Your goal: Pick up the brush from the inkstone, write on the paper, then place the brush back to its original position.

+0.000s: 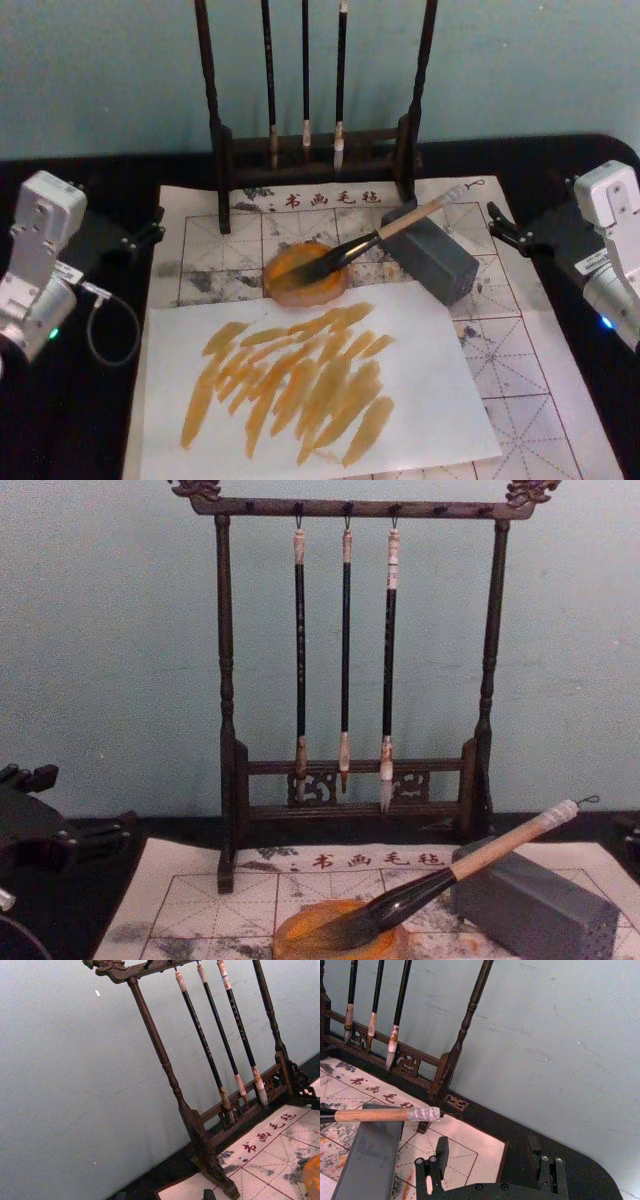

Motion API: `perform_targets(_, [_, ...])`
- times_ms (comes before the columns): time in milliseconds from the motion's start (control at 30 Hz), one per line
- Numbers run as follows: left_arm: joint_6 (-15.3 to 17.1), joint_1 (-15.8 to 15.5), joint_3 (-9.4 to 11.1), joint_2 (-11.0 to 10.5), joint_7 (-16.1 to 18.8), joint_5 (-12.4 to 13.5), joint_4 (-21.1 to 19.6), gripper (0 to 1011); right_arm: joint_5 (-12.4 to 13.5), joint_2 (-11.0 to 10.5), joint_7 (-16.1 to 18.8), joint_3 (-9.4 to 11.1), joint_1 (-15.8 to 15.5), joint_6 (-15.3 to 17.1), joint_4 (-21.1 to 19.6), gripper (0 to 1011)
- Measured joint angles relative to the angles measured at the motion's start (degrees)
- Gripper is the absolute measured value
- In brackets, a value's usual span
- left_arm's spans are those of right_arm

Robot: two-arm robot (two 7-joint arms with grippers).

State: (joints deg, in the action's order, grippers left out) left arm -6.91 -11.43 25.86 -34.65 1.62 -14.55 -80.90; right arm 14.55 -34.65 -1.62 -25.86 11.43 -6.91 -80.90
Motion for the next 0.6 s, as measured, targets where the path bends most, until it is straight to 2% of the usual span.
perform_targets(600, [0.0, 0.0, 0.0, 0.0, 0.0, 0.0, 0.0, 1001, 0.0, 0.0, 0.0, 0.0, 0.0, 0.0, 0.0, 1000])
